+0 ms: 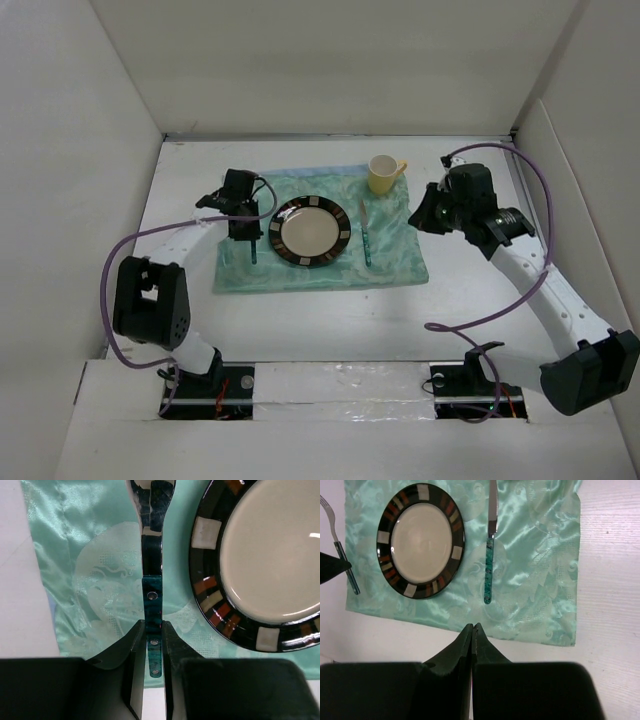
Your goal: Set the dinner table for one person
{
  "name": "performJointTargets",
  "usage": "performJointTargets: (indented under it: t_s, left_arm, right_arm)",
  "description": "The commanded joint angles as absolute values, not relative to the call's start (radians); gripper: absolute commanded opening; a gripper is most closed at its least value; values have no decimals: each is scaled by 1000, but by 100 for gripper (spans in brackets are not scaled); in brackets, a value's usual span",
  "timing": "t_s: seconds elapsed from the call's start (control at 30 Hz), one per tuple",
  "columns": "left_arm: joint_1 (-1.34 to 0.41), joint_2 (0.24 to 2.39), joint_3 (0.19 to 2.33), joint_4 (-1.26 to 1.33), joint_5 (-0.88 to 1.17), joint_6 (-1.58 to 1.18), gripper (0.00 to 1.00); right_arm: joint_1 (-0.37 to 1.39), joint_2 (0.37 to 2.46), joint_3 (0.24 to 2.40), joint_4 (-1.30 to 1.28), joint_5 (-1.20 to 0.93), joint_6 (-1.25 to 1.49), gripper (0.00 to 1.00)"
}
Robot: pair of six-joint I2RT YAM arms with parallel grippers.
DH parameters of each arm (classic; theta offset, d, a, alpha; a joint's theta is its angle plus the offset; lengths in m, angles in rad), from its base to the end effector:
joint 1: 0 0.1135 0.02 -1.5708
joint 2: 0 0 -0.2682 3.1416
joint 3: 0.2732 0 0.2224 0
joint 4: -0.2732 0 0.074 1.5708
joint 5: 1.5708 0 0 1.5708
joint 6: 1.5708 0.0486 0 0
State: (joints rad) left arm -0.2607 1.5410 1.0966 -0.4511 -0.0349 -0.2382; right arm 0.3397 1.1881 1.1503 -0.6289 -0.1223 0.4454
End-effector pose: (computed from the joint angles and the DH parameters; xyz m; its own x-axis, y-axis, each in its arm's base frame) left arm 0.2978 -0.0777 0.2480 -0.7887 -0.0337 -0.6139 0.0519 0.9913 -0.1210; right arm 0.2169 0.0830 0.3386 -0.7076 0.2035 -0.6767 -0.1288 0.9045 0.4067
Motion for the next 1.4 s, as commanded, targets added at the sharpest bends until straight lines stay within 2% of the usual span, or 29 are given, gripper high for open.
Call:
performJointTargets:
  t_s: [0.0,0.17,0.27,0.83,0.87,0.9,0.93,0.97,1.13,1.17,1.23,1.37]
  left_arm:
    - [-262,1571,1094,-399,-44,-201,0]
    - [-262,1621,1098,-391,-60,-189,0]
    - [-262,1654,1100,-380,-54,-189,0]
    - [-262,1743,1109,-388,-71,-198,0]
    - [-262,1740,1111,-388,-71,-199,4]
    - [-262,1730,1114,-391,-75,-201,14]
    - [-262,1726,1117,-393,-75,-201,14]
    - [-262,1720,1121,-396,-77,-202,23]
    - [-262,1669,1175,-439,-95,-227,46]
    - [-262,1645,1187,-446,-101,-232,54]
    - [-262,1614,1247,-475,-103,-250,58]
    - [-262,1516,1374,-521,-88,-285,63]
  right_arm:
    - [331,1160,1135,-618,-91,449,9]
    - [331,1152,1115,-617,-92,457,28]
    - [331,1150,1111,-629,-92,460,35]
    - [322,1141,1094,-623,-75,459,39]
    - [322,1141,1095,-626,-75,457,40]
    - [313,1143,1098,-624,-75,456,40]
    - [313,1143,1101,-624,-75,454,40]
    - [313,1144,1103,-624,-75,454,40]
    - [304,1152,1140,-638,-95,448,42]
    - [304,1157,1159,-641,-100,448,43]
    - [295,1160,1186,-646,-152,446,48]
    - [282,1184,1311,-683,-206,439,65]
